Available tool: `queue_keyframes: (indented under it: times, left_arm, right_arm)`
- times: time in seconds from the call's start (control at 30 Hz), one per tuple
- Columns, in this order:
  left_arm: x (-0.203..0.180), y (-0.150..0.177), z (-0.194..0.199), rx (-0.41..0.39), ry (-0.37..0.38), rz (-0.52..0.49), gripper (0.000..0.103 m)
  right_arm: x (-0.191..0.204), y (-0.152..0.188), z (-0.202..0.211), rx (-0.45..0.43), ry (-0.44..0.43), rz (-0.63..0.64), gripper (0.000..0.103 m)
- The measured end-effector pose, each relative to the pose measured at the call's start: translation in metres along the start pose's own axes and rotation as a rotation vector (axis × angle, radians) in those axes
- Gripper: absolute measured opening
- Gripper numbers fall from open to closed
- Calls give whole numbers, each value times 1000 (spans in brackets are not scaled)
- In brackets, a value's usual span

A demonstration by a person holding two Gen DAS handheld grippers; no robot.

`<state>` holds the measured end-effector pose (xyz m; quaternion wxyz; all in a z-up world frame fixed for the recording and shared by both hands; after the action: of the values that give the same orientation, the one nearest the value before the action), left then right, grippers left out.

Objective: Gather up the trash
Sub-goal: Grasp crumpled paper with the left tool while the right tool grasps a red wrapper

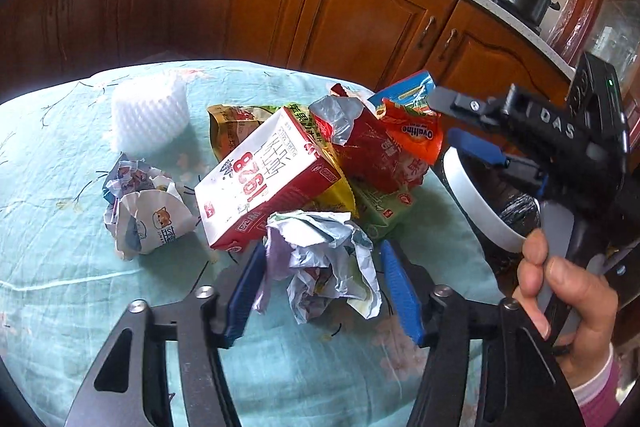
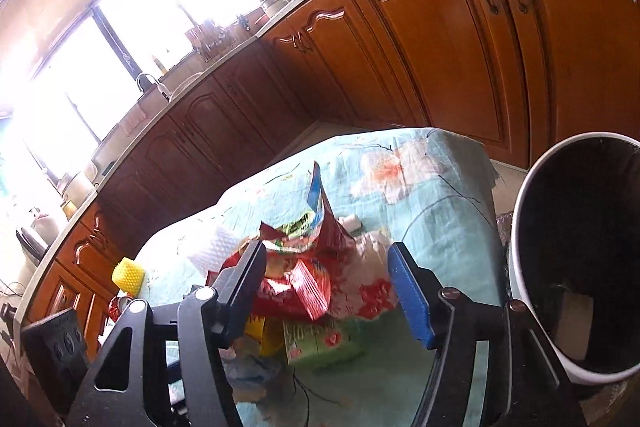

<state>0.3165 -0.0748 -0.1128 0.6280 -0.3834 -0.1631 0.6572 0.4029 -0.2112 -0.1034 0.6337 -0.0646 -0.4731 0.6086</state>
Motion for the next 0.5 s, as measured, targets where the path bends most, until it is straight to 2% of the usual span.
queue_keyframes:
  times: [0.07, 0.1, 0.13, 0.3, 0.5]
  left_arm:
    - [-1, 2, -3, 10, 17, -7, 39]
    - [-1, 3, -3, 10, 21, -12, 35]
    - [-1, 3, -3, 8, 21, -19, 33]
    - [2, 1, 4, -10, 31, -29, 18]
    - [1, 3, 24, -36, 49, -40, 14]
  right_arm:
    - [2, -3, -13, 11, 2, 9, 52]
    - [2, -2, -19, 29, 4, 11, 32]
    - [1, 1, -24, 49, 4, 10, 18]
    - [6, 13, -9, 32, -3, 23, 17]
    - [2, 22, 36, -8, -37, -13, 16]
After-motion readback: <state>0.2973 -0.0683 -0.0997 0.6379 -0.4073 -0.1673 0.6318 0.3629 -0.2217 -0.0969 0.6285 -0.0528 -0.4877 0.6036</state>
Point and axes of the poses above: each gripper's, at about its wrist camera, not at the fingertips, and z roughly against the way its jaws point, x to its left, y to its underside, the point moved 8 cm from there along -z, roughly the way its jaws point, and after that the axes turned 6 degrees about -x, right-handed, at the moved point
